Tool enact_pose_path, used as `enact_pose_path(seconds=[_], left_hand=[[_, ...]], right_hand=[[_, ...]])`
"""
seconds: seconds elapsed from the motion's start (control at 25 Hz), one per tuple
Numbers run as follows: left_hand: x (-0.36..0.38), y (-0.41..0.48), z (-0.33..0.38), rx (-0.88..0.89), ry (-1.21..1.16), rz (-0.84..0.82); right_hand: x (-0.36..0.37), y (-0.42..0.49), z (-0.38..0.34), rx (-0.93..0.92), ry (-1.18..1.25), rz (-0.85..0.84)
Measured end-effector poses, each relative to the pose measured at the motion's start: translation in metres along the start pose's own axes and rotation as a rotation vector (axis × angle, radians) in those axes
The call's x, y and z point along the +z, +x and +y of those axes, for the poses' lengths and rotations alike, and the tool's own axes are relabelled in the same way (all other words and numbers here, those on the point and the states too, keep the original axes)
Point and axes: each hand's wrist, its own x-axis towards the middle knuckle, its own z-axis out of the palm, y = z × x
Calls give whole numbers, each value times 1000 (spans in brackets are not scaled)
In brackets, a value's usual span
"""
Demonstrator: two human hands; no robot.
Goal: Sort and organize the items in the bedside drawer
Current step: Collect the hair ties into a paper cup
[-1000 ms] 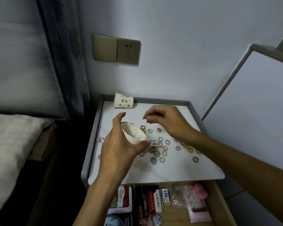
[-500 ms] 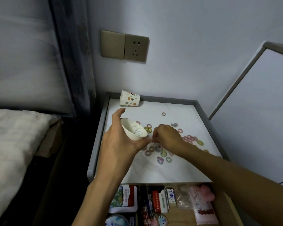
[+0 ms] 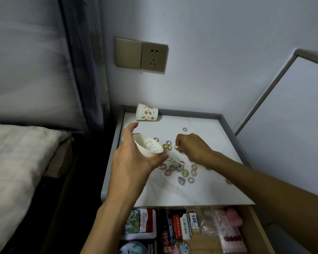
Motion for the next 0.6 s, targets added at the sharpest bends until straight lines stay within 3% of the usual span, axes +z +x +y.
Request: enact_pose_path(seconds=[0.12, 0.44, 0.6], left_hand=[[1, 0, 1, 2, 5, 3], [3, 2, 4, 0, 9, 22], [0, 4, 4, -7, -7, 28]], right_hand=[[-6, -4, 9, 52, 162, -26], [34, -6, -5, 68, 91, 22], [35, -4, -9, 98, -15, -45]])
